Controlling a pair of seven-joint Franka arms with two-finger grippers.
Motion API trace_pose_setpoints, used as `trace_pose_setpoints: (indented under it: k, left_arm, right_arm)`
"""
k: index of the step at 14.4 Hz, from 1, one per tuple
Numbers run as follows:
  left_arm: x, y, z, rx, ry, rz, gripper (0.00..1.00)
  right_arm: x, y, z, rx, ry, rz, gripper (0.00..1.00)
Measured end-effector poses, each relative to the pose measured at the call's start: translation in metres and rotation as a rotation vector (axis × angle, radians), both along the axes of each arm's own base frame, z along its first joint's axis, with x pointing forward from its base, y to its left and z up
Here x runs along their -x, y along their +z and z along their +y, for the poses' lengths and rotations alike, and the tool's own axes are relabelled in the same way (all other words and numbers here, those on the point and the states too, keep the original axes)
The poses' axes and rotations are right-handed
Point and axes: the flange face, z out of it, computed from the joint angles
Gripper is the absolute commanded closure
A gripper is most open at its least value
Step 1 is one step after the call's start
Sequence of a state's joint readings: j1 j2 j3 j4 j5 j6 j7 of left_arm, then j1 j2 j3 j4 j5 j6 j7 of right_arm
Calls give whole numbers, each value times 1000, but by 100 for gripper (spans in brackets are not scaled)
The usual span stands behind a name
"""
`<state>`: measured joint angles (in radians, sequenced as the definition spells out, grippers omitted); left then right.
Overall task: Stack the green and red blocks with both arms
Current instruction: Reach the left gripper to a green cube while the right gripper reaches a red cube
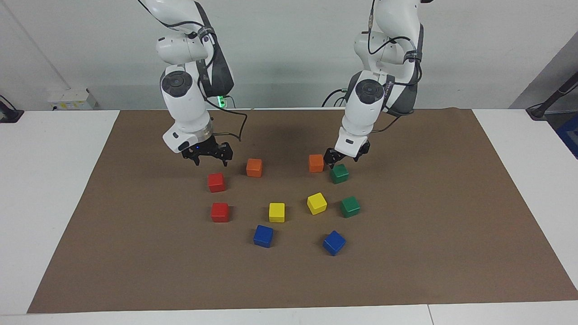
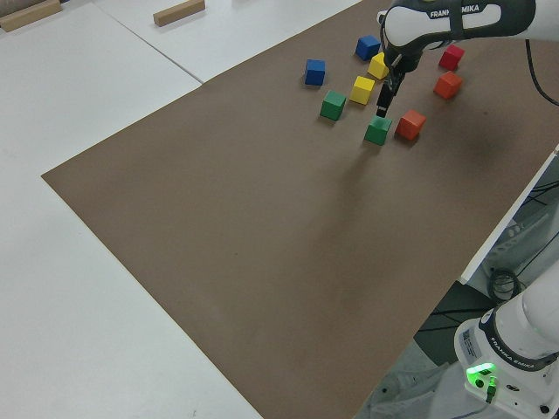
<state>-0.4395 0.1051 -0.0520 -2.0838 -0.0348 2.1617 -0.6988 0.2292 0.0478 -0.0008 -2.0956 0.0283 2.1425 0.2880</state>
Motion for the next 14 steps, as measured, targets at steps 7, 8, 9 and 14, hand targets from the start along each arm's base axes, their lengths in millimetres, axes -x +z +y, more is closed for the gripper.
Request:
trace_pose_setpoints:
  k: [7,8,9,14]
  left_arm:
    - [9,-36,5,14,42,-32,0]
    - [8,-39,4,15,48,-32,0]
    - [8,-43,4,15,54,-33,0]
    - [6,-64,-1,13,62,-26,0]
  right_arm:
    - [-7,-21,-1,1,41,-1,0]
    - [-7,-21,-1,1,49,-1,0]
    - [-7,-21,-1,1,62,-1,0]
    - [3,-39,-4,6,91,26,0]
